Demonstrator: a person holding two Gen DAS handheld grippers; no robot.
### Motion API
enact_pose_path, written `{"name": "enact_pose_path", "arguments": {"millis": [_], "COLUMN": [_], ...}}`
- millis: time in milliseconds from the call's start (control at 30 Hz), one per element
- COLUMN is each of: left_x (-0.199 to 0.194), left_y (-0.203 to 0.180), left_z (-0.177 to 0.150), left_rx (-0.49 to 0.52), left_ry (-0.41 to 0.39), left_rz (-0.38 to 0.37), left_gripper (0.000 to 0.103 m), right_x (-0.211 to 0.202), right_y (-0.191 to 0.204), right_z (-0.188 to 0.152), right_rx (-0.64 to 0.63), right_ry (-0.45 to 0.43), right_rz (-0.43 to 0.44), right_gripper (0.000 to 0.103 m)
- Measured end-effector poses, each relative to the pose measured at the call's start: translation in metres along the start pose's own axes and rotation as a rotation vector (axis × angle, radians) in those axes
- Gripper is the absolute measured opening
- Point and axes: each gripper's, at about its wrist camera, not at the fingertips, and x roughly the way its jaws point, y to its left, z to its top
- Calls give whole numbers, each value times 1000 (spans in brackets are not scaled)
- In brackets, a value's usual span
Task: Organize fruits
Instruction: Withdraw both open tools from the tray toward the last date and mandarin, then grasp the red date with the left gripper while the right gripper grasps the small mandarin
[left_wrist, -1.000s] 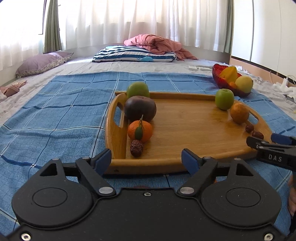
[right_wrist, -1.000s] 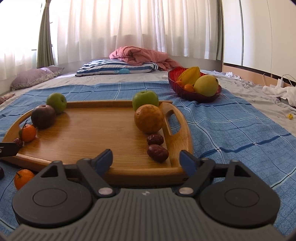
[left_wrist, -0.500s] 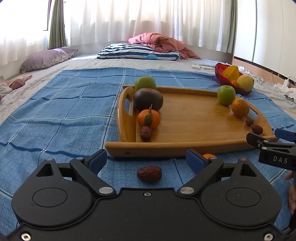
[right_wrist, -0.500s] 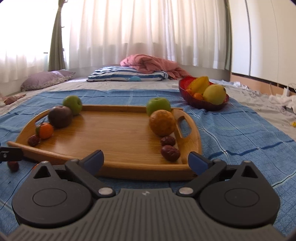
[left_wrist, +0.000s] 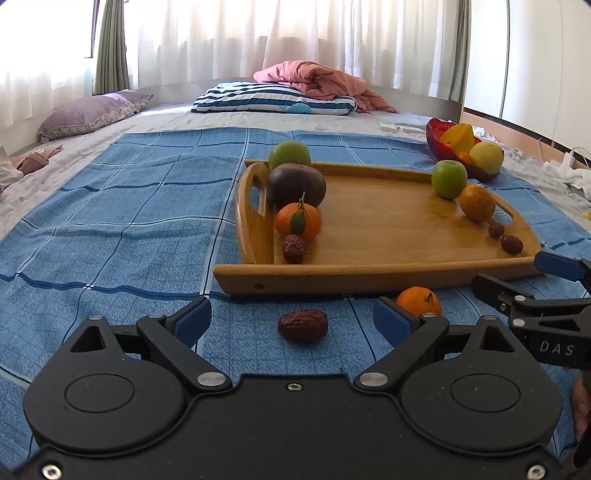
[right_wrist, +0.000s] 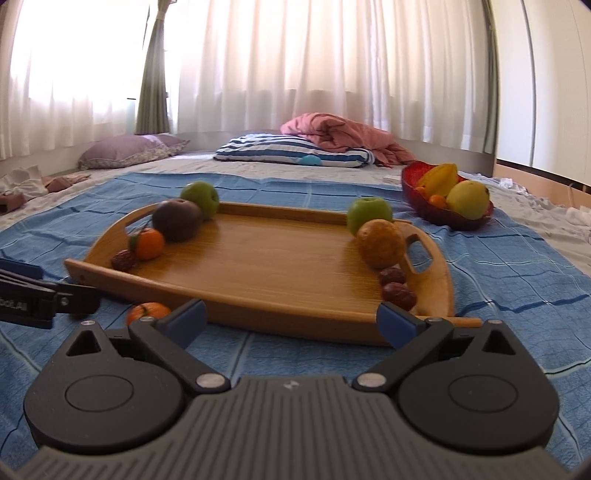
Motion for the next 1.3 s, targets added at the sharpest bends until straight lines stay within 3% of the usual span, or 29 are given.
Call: {"name": "enact_pose_path", "arguments": {"millis": [267, 467, 700, 833, 1300], "left_x": [2, 3, 5, 4, 3], "left_y": [1, 0, -1, -2, -2], "left_z": [-1, -2, -4, -4, -5], "left_rx": [-4, -4, -14, -15, -19], "left_ry": [6, 20, 48, 49, 50], "left_rz": [-9, -34, -65, -70, -59], "left_gripper": [94, 85, 59, 50, 38], "right_x": [-1, -1, -1, -1, -1], "right_y": [13, 22, 28, 30, 41], "right_z": [-3, -4, -5, -5, -5], "right_rx": [-52, -92, -106, -109, -97], "right_ry": [2, 2, 11, 18, 36], "right_rz": [40, 60, 88, 113, 198], "right_gripper": [103, 103, 103, 103, 84]}}
